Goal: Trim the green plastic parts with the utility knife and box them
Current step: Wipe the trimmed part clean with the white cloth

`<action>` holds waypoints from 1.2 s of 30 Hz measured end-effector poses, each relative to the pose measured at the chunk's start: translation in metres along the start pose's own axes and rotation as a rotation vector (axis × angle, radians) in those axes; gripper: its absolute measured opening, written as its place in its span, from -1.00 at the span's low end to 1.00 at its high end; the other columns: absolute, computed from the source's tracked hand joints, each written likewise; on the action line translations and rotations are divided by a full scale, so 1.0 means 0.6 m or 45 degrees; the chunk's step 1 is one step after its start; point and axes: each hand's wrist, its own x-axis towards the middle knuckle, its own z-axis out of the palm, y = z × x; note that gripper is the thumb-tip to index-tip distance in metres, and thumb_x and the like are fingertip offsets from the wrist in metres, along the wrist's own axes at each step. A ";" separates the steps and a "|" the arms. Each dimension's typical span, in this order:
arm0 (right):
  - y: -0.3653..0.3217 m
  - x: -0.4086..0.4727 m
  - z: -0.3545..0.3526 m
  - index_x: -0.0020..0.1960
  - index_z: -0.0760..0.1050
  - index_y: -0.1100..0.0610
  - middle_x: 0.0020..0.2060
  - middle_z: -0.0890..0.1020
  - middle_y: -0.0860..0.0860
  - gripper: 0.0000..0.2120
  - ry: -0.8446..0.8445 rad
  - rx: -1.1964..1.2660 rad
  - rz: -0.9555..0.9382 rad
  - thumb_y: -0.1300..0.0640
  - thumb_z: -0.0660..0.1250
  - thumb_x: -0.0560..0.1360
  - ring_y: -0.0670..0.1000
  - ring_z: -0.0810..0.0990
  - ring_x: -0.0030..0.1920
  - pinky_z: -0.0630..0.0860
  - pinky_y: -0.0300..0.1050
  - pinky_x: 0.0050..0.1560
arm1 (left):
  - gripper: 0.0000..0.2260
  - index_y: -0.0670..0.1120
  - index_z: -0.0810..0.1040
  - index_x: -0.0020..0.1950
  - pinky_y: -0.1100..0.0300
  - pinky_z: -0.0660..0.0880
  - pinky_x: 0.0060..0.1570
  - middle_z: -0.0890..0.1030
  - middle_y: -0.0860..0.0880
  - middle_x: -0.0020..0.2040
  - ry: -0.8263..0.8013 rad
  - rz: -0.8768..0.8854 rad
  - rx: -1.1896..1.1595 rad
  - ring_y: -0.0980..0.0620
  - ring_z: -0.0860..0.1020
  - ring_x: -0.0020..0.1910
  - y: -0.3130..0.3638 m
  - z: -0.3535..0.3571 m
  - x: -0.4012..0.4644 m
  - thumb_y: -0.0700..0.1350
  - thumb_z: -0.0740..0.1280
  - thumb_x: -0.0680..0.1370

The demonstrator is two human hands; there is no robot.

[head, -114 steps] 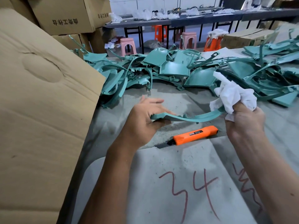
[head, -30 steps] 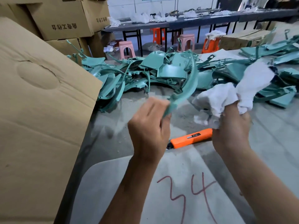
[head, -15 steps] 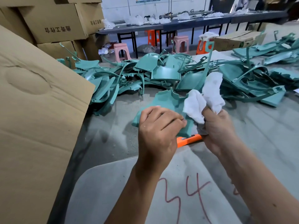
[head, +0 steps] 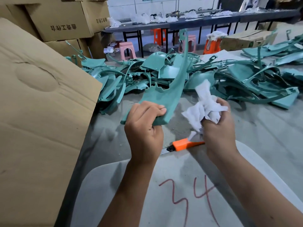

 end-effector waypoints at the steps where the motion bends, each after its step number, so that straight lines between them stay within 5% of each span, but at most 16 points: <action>1: -0.001 -0.001 0.000 0.05 0.49 0.05 -0.36 0.59 -0.15 -0.70 0.090 0.079 0.043 0.44 0.18 0.63 -0.17 0.53 -0.40 0.47 -0.26 -0.45 | -0.77 -0.27 0.63 -0.24 -0.06 0.50 -0.18 0.67 -0.08 -0.17 0.006 0.004 -0.009 -0.13 0.59 -0.17 0.002 0.003 -0.001 -0.57 0.34 0.42; 6: -0.003 0.004 -0.006 0.07 0.60 0.05 -0.13 0.63 0.00 -0.72 0.240 0.133 0.077 0.39 0.27 0.57 0.07 0.59 -0.16 0.66 0.33 -0.11 | -0.76 -0.27 0.64 -0.22 -0.06 0.51 -0.17 0.66 -0.08 -0.16 -0.014 -0.016 -0.114 -0.12 0.61 -0.14 0.005 0.015 -0.010 -0.58 0.33 0.38; 8: -0.002 -0.003 -0.002 0.26 0.57 0.04 0.06 0.66 0.01 -0.73 0.100 0.224 0.046 0.18 0.34 0.57 0.05 0.64 0.01 0.62 0.23 0.10 | -0.75 -0.27 0.65 -0.19 -0.05 0.54 -0.16 0.65 -0.09 -0.16 -0.074 -0.050 -0.190 -0.10 0.62 -0.12 0.011 0.023 -0.014 -0.57 0.33 0.36; 10: 0.000 -0.018 0.005 0.52 0.37 0.09 0.28 0.60 0.15 -0.47 -0.140 0.171 -0.017 -0.03 0.32 0.60 0.14 0.60 0.17 0.50 0.24 0.26 | -0.78 -0.24 0.64 -0.19 -0.05 0.54 -0.17 0.64 -0.08 -0.16 -0.140 -0.072 -0.238 -0.10 0.62 -0.13 0.023 0.034 -0.018 -0.54 0.36 0.40; 12: -0.001 -0.030 0.014 0.60 0.28 0.17 0.45 0.44 0.20 -0.46 -0.368 -0.081 -0.228 -0.01 0.23 0.68 0.06 0.50 0.33 0.42 0.21 0.38 | -0.82 -0.22 0.62 -0.20 -0.03 0.52 -0.20 0.62 -0.05 -0.17 -0.120 -0.094 -0.240 -0.08 0.60 -0.15 0.028 0.040 -0.020 -0.47 0.39 0.46; 14: -0.002 -0.033 0.019 0.53 0.39 0.23 0.59 0.33 0.07 -0.59 -0.477 -0.301 -0.465 0.15 0.16 0.72 -0.01 0.30 0.58 0.27 0.20 0.55 | -0.85 -0.20 0.60 -0.19 -0.02 0.51 -0.21 0.62 -0.03 -0.18 -0.085 -0.148 -0.235 -0.06 0.60 -0.16 0.022 0.035 -0.019 -0.43 0.42 0.47; 16: -0.008 -0.040 0.022 0.44 0.50 0.23 0.55 0.39 -0.05 -0.66 -0.582 -0.321 -0.609 0.23 0.16 0.71 -0.01 0.28 0.60 0.24 0.14 0.58 | -0.86 -0.18 0.60 -0.15 -0.03 0.55 -0.21 0.63 -0.03 -0.18 -0.029 -0.323 -0.251 -0.04 0.62 -0.16 0.013 0.028 -0.015 -0.40 0.45 0.48; 18: -0.014 -0.052 0.022 0.16 0.64 0.24 0.34 0.57 -0.20 -0.73 -0.570 -0.318 -0.747 0.22 0.18 0.69 -0.09 0.54 0.39 0.45 -0.14 0.36 | -0.84 -0.15 0.57 -0.13 -0.05 0.60 -0.20 0.65 -0.03 -0.17 0.129 -0.637 -0.343 0.01 0.62 -0.18 0.006 0.022 -0.005 -0.37 0.47 0.48; 21: -0.007 -0.060 0.017 0.05 0.58 0.17 0.07 0.64 -0.10 -0.79 -0.181 -0.425 -0.946 0.14 0.19 0.71 -0.19 0.61 0.13 0.47 -0.30 0.09 | -0.88 -0.13 0.56 -0.03 -0.01 0.59 -0.03 0.68 -0.06 -0.09 0.394 -0.954 -0.575 0.03 0.63 -0.10 -0.013 0.007 0.018 -0.29 0.46 0.52; 24: 0.003 -0.024 0.002 0.21 0.55 0.18 0.14 0.64 0.16 -0.75 0.132 -0.444 -0.733 0.07 0.18 0.71 0.02 0.60 0.18 0.54 0.04 0.19 | -0.83 -0.15 0.57 0.20 -0.21 0.54 0.26 0.68 -0.15 0.17 0.443 -1.242 -0.834 -0.17 0.64 0.18 -0.029 -0.008 0.028 -0.25 0.35 0.62; 26: 0.004 -0.002 -0.008 0.37 0.47 0.25 0.26 0.60 0.20 -0.56 0.156 -0.327 -0.422 -0.05 0.17 0.68 0.11 0.57 0.28 0.47 0.18 0.33 | -0.90 -0.13 0.60 0.12 -0.29 0.54 0.23 0.70 -0.17 0.09 0.313 -1.404 -0.956 -0.21 0.66 0.10 -0.025 -0.011 0.025 -0.23 0.31 0.65; 29: 0.003 0.001 -0.012 0.55 0.34 0.22 0.43 0.53 0.14 -0.33 -0.108 -0.146 -0.258 -0.26 0.18 0.66 0.09 0.48 0.46 0.41 0.17 0.46 | -0.92 -0.14 0.58 0.06 -0.18 0.60 0.07 0.71 -0.19 0.00 -0.067 -1.483 -1.041 -0.18 0.67 -0.04 -0.011 -0.001 0.016 -0.22 0.29 0.66; 31: 0.001 -0.004 -0.006 0.57 0.35 0.05 0.50 0.48 0.01 -0.34 -0.360 0.061 -0.157 -0.34 0.16 0.63 0.01 0.41 0.53 0.41 -0.05 0.47 | -0.93 -0.14 0.56 0.06 -0.05 0.62 -0.07 0.70 -0.16 -0.07 -0.197 -1.489 -1.066 -0.12 0.67 -0.13 -0.003 0.007 0.010 -0.23 0.28 0.66; 33: -0.003 -0.007 -0.001 0.44 0.53 -0.11 0.55 0.42 -0.09 -0.56 -0.559 -0.050 -0.149 -0.26 0.12 0.69 -0.11 0.26 0.60 0.29 -0.14 0.54 | -0.93 -0.16 0.55 0.03 0.07 0.62 -0.21 0.69 -0.13 -0.15 -0.153 -1.495 -1.064 -0.08 0.66 -0.22 -0.002 0.011 0.004 -0.24 0.27 0.66; 36: 0.008 -0.003 -0.004 0.28 0.66 0.02 0.45 0.54 -0.02 -0.71 -0.583 -0.255 -0.222 0.02 0.21 0.69 -0.11 0.26 0.60 0.26 -0.02 0.57 | -0.90 -0.24 0.57 0.09 0.11 0.62 -0.26 0.69 -0.17 -0.13 -0.046 -1.530 -1.077 -0.09 0.66 -0.23 -0.003 0.009 -0.003 -0.25 0.27 0.66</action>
